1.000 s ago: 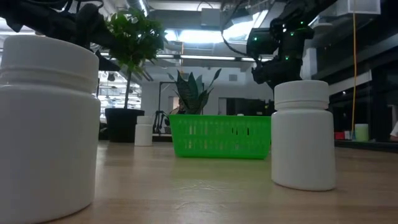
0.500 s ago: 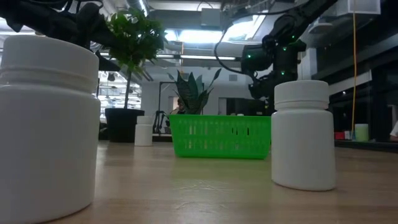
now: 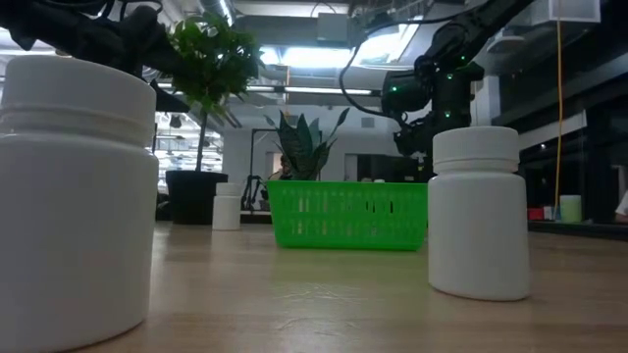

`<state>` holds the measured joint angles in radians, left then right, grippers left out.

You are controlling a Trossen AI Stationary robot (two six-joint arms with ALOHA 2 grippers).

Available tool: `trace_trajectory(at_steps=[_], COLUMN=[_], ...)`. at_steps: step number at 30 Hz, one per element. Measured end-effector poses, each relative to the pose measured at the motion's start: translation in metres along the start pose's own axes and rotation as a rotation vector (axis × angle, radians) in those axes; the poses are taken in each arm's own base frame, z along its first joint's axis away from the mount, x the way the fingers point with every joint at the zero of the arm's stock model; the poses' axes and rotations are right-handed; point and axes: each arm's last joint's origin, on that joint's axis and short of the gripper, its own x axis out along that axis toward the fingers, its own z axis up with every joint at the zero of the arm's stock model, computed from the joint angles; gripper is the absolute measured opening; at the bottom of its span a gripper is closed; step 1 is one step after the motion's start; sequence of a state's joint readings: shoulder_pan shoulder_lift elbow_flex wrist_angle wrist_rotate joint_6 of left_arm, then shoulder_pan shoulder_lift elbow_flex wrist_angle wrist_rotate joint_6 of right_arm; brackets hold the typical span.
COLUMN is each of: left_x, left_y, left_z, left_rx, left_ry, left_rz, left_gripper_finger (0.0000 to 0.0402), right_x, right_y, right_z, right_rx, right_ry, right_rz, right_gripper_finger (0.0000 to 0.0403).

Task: Pick and place pill bottles into a basket
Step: Put the white pill bottle into the green basket

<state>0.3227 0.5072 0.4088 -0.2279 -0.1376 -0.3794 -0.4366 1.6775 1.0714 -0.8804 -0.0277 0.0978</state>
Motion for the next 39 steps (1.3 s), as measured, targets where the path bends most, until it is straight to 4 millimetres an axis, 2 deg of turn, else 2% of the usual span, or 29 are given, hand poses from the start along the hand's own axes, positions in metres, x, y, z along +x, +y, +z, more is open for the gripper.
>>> trace_trajectory(at_steps=[5, 10, 15, 19, 23, 26, 28, 31, 35, 39], left_x=[0.0, 0.0, 0.0, 0.0, 0.0, 0.0, 0.0, 0.0, 0.0, 0.0], left_y=[0.0, 0.0, 0.0, 0.001, 0.003, 0.004, 0.004, 0.004, 0.004, 0.002], left_z=[0.0, 0.0, 0.0, -0.001, -0.004, -0.006, -0.006, -0.006, -0.006, -0.008], left_rx=[0.0, 0.018, 0.054, 0.095, 0.169, 0.216, 0.233, 0.238, 0.244, 0.306], left_ry=[-0.001, -0.001, 0.0, 0.013, 0.03, 0.052, 0.057, 0.062, 0.062, 0.077], left_rz=[0.002, 0.002, 0.003, 0.009, 0.064, 0.08, 0.068, 0.052, 0.051, 0.051], left_gripper_finger=[0.04, 0.04, 0.04, 0.04, 0.04, 0.04, 0.04, 0.04, 0.04, 0.04], right_x=[-0.004, -0.025, -0.066, -0.11, -0.148, -0.163, -0.165, -0.155, -0.129, -0.097], right_y=[0.002, 0.016, 0.046, 0.079, 0.111, 0.132, 0.145, 0.162, 0.181, 0.186], right_z=[0.0, 0.013, 0.031, 0.04, 0.04, 0.032, 0.026, 0.016, 0.008, 0.002], right_rx=[-0.006, -0.072, -0.209, -0.329, -0.393, -0.411, -0.41, -0.388, -0.404, -0.433], right_ry=[0.001, -0.046, -0.17, -0.317, -0.444, -0.495, -0.496, -0.457, -0.378, -0.284], right_rz=[0.026, 0.073, 0.11, 0.144, 0.167, 0.17, 0.182, 0.186, 0.152, 0.113], right_gripper_finger=[0.0161, 0.0161, 0.0161, 0.0161, 0.0161, 0.016, 0.016, 0.016, 0.016, 0.016])
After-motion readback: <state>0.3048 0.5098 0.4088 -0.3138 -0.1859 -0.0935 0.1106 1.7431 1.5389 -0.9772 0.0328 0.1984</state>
